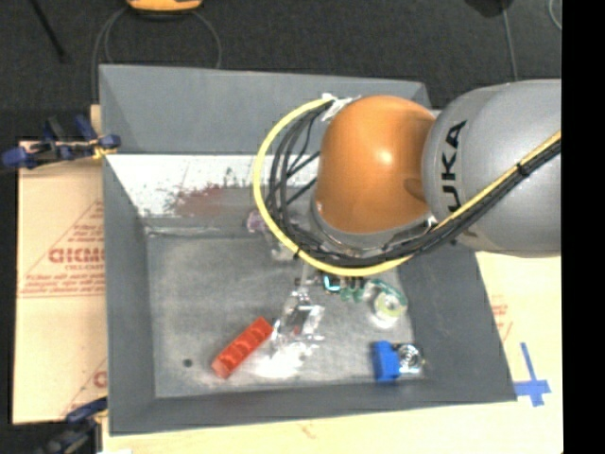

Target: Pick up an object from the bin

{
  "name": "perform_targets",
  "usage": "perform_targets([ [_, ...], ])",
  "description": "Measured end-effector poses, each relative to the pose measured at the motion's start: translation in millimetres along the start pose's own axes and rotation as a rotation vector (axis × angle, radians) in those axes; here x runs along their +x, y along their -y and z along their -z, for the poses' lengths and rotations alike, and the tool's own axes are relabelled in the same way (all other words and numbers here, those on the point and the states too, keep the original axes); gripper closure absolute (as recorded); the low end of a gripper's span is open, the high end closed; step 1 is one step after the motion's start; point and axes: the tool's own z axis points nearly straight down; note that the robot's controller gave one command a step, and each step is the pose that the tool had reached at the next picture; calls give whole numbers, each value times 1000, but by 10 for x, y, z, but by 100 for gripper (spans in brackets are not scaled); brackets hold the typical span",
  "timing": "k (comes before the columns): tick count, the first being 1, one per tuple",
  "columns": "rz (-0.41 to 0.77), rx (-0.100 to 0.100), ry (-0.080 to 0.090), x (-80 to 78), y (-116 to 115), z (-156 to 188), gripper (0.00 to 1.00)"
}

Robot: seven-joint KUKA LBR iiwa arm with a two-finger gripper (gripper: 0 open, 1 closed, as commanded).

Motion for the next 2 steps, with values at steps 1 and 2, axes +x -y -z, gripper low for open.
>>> perform_targets([
  [1,245,2,12,71,-131,-1425,0],
  [2,456,3,10,29,-138,-1264,0],
])
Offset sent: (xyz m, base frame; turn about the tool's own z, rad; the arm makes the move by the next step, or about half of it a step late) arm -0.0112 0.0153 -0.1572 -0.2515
